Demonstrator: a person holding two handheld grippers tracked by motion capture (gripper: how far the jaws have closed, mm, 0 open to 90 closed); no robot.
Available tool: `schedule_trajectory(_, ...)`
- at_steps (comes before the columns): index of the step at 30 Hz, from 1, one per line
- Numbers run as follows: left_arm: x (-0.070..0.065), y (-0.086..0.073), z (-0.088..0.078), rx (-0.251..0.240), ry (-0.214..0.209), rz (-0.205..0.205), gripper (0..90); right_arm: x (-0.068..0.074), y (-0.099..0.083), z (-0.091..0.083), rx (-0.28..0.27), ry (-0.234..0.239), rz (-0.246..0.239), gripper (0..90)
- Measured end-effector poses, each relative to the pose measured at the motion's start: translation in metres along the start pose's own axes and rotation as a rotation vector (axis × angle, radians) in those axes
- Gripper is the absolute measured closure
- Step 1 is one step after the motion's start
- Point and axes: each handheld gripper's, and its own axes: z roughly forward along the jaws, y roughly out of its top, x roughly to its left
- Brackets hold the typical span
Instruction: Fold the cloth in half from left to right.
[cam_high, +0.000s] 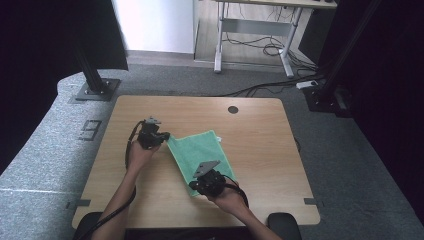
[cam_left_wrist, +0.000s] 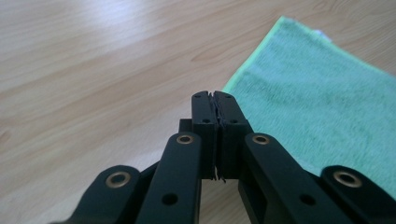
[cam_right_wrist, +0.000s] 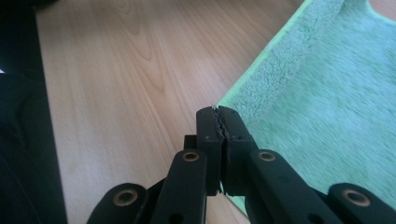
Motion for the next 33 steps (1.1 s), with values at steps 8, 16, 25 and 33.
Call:
schedule_trajectory(8, -0.01, 0.015, 0.016, 0.004, -0.009, 0.03, 87.8, -0.012, -0.012, -0.011, -0.013, -0.039, 0.037, 87.1)
schedule_trajectory(16, -0.025, 0.034, 0.03, 0.002, -0.019, 0.071, 87.8, -0.024, -0.025, -0.023, -0.025, -0.069, 0.069, 87.1)
schedule_trajectory(25, -0.043, 0.049, 0.048, 0.001, -0.024, 0.104, 87.8, -0.035, -0.038, -0.035, -0.033, -0.096, 0.098, 87.1)
schedule_trajectory(33, -0.056, 0.061, 0.061, 0.01, -0.025, 0.136, 87.8, -0.043, -0.046, -0.047, -0.047, -0.117, 0.12, 87.1)
